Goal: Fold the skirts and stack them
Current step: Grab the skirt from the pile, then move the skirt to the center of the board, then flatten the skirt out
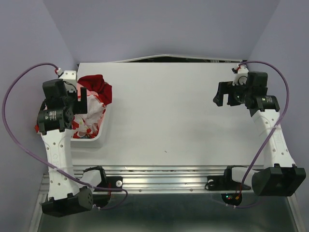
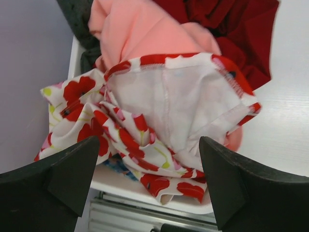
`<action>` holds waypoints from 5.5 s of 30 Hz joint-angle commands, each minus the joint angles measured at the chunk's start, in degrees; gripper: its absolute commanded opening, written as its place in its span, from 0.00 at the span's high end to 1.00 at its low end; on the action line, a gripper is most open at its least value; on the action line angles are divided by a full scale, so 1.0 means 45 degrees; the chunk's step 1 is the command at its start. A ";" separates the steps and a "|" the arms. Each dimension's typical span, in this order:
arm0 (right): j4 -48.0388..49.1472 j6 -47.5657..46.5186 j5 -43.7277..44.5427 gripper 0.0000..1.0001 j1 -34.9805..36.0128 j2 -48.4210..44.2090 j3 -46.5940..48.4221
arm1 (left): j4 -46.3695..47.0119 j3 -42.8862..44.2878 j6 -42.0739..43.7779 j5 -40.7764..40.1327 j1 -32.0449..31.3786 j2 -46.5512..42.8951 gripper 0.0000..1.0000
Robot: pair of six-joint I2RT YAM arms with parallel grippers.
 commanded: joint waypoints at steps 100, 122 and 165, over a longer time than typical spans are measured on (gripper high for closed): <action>-0.0719 -0.0396 -0.4023 0.08 -0.1789 0.5773 0.1226 | 0.6551 -0.0234 0.2805 0.7202 -1.0441 0.6005 0.23; 0.0592 0.1482 -0.4395 0.43 0.0009 0.9350 0.0328 | 0.7292 0.3501 -0.0967 0.2954 -1.2768 1.1418 0.24; 0.3463 0.2419 -0.5099 0.99 0.0790 1.1733 -0.0572 | 0.4988 0.4788 -0.1142 0.6466 -0.7836 1.2764 0.90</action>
